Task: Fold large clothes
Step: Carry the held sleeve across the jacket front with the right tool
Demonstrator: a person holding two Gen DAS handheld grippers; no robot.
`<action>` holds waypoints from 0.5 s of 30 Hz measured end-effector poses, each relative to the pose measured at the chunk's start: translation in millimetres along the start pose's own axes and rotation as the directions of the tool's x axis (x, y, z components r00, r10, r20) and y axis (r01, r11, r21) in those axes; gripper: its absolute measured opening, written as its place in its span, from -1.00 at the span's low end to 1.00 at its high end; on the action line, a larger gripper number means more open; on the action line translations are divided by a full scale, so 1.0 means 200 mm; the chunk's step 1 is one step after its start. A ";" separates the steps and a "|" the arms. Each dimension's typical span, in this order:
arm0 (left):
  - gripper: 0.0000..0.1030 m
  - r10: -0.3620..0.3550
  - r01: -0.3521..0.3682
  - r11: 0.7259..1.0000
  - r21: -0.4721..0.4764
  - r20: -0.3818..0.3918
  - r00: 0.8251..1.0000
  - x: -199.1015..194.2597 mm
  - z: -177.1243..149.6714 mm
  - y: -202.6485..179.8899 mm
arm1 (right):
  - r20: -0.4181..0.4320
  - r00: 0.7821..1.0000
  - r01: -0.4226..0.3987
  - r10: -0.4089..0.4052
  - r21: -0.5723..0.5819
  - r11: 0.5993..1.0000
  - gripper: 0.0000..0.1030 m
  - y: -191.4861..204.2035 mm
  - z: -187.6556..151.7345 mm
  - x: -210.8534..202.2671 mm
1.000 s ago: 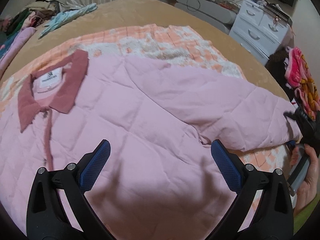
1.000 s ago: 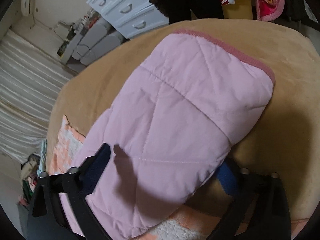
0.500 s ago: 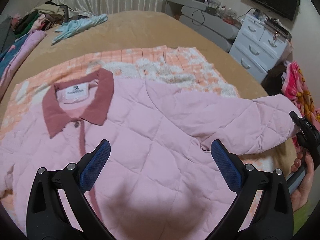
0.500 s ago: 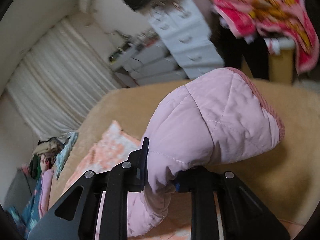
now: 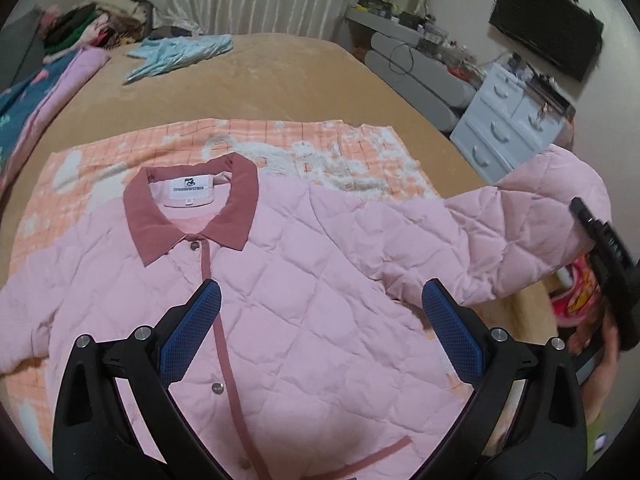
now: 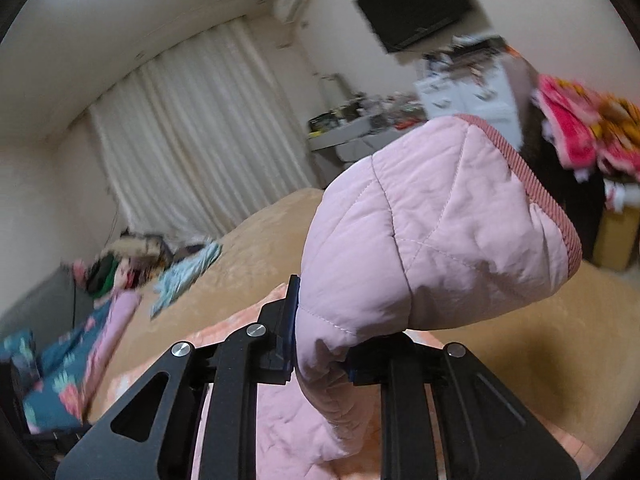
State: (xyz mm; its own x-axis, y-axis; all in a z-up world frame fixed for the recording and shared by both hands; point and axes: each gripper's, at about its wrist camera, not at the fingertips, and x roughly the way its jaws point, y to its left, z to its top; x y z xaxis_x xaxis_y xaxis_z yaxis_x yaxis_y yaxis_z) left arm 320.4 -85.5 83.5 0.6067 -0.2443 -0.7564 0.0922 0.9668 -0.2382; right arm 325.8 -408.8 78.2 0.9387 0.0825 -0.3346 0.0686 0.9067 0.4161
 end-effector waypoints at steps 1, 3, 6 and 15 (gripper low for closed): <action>0.83 -0.011 0.011 1.000 -0.001 0.001 1.000 -0.03 0.01 0.00 | -0.002 1.000 -0.004 0.004 -0.020 1.000 -0.67 0.04 -0.01 -0.01; 0.83 0.007 -0.007 1.000 0.015 0.022 1.000 -0.08 0.02 0.01 | -0.009 1.000 -0.014 0.013 -0.055 0.998 -0.67 0.13 -0.02 -0.01; 0.83 0.012 -0.013 1.000 0.008 0.053 0.999 -0.17 0.04 0.05 | -0.017 1.000 -0.024 0.022 -0.077 0.997 -0.67 0.22 -0.02 -0.02; 0.83 -0.005 0.009 0.999 -0.034 0.093 0.996 -0.34 0.06 0.19 | -0.042 0.998 -0.049 0.041 -0.205 0.978 -0.67 0.52 0.03 -0.06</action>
State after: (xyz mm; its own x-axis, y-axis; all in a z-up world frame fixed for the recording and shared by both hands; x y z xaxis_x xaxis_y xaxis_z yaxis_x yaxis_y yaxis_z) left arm 291.8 -32.4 132.2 0.6768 -0.2414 -0.6954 0.0705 0.9616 -0.2652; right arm 322.6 -317.0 130.3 0.9258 0.1372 -0.3524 -0.0481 0.9670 0.2501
